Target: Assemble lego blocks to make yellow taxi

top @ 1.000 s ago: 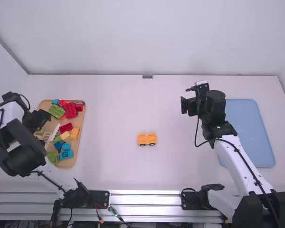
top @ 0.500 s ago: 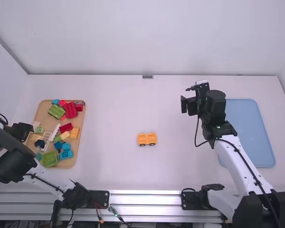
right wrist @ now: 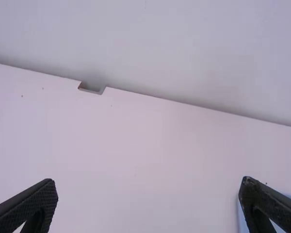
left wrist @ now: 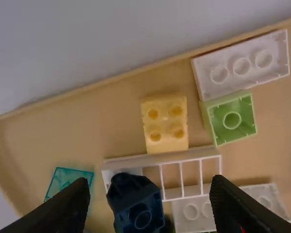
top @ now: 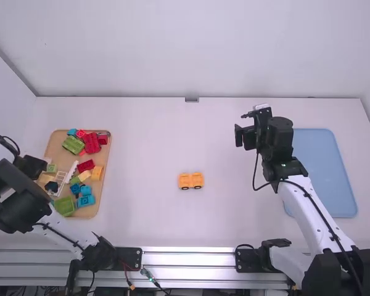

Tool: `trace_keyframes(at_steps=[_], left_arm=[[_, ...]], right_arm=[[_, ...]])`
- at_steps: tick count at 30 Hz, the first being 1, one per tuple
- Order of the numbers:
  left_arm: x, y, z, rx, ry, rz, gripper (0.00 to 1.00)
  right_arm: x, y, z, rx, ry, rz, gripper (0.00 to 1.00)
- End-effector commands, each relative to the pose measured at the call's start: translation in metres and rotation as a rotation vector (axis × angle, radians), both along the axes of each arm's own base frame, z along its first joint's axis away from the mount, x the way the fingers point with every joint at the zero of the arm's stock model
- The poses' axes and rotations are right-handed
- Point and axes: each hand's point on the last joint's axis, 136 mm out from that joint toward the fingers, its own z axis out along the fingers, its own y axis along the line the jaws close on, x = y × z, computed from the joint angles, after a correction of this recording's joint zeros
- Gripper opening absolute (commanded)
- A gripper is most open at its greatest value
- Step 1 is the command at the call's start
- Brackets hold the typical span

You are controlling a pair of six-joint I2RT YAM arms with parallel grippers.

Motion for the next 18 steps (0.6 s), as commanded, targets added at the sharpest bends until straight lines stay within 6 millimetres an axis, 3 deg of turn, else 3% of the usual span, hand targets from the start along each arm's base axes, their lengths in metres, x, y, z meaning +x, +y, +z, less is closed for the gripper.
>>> trace_keyframes(at_steps=[1,18], left_arm=[[-0.01,0.002,-0.01,0.012,0.049,0.029,0.68],[-0.01,0.002,-0.043,0.055,0.008,0.03,0.57]], right_arm=[[0.006,0.001,0.015,0.01,-0.029,-0.001,0.99],[0.006,0.001,0.015,0.01,-0.028,-0.001,0.99]])
